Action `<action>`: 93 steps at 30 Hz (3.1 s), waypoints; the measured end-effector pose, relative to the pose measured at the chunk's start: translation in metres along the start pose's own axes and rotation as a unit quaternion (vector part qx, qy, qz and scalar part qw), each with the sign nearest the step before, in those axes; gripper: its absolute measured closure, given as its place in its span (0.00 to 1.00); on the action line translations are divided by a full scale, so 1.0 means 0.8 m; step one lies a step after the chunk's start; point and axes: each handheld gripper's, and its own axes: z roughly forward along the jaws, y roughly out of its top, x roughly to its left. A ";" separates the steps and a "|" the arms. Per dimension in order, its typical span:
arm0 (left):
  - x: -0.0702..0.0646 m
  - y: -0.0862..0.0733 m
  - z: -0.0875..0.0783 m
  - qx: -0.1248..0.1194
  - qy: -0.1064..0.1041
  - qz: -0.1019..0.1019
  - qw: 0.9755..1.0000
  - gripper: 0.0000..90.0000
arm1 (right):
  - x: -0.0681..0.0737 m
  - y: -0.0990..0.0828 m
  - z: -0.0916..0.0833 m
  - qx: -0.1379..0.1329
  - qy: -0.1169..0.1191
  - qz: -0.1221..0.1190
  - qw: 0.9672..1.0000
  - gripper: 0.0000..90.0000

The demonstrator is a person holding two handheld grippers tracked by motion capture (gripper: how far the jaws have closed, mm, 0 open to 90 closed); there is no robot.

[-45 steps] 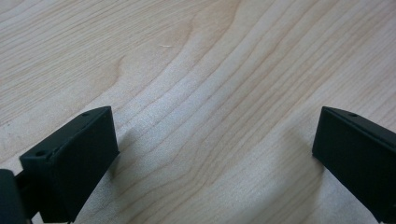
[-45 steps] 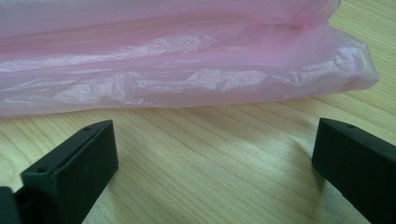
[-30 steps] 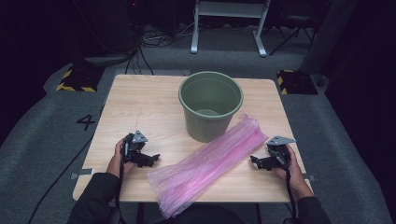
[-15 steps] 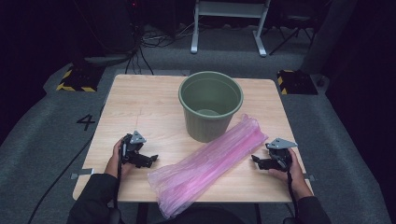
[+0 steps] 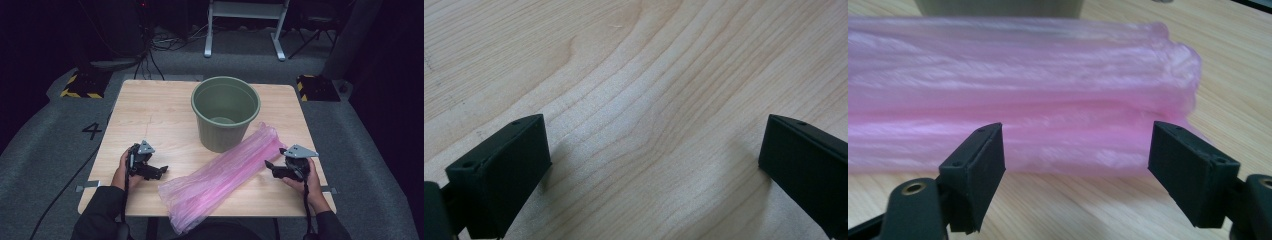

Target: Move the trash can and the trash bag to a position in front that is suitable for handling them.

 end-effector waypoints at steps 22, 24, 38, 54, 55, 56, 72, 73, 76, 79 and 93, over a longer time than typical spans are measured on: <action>0.000 0.000 0.000 0.000 0.000 0.000 1.000 0.00 | 0.048 0.022 0.056 0.035 0.057 -0.028 0.997 0.33; 0.000 0.000 0.000 0.000 -0.001 0.000 1.000 0.00 | 0.050 0.022 0.066 0.045 0.055 -0.025 0.997 0.38; 0.000 0.001 0.001 -0.002 -0.004 0.002 1.000 0.00 | 0.029 0.019 0.081 0.060 0.061 0.001 0.996 0.50; -0.003 0.002 -0.002 0.005 0.012 -0.010 1.000 0.01 | 0.021 0.017 0.082 0.059 0.059 0.010 0.996 0.46; -0.004 0.003 -0.005 0.007 0.015 -0.009 1.000 0.04 | 0.021 0.017 0.082 0.058 0.058 0.010 0.997 0.46; -0.006 0.004 -0.007 0.003 0.018 -0.008 1.000 0.13 | 0.022 0.017 0.082 0.057 0.058 0.010 0.997 0.46; -0.056 0.022 -0.043 -0.065 0.008 0.059 0.996 0.20 | 0.021 0.015 0.082 0.056 0.053 0.016 0.997 0.42; -0.060 0.024 -0.044 -0.066 0.008 0.062 0.996 0.20 | 0.021 0.015 0.082 0.056 0.053 0.016 0.997 0.42; -0.073 0.028 -0.048 -0.072 -0.006 0.074 0.995 0.21 | 0.021 0.015 0.082 0.056 0.053 0.016 0.997 0.42; -0.089 0.031 -0.052 -0.083 -0.025 0.092 0.992 0.23 | 0.021 0.015 0.082 0.056 0.052 0.016 0.997 0.42; -0.129 0.025 -0.005 0.020 -0.073 0.135 0.988 0.26 | 0.019 0.015 0.082 0.058 0.043 0.023 0.997 0.37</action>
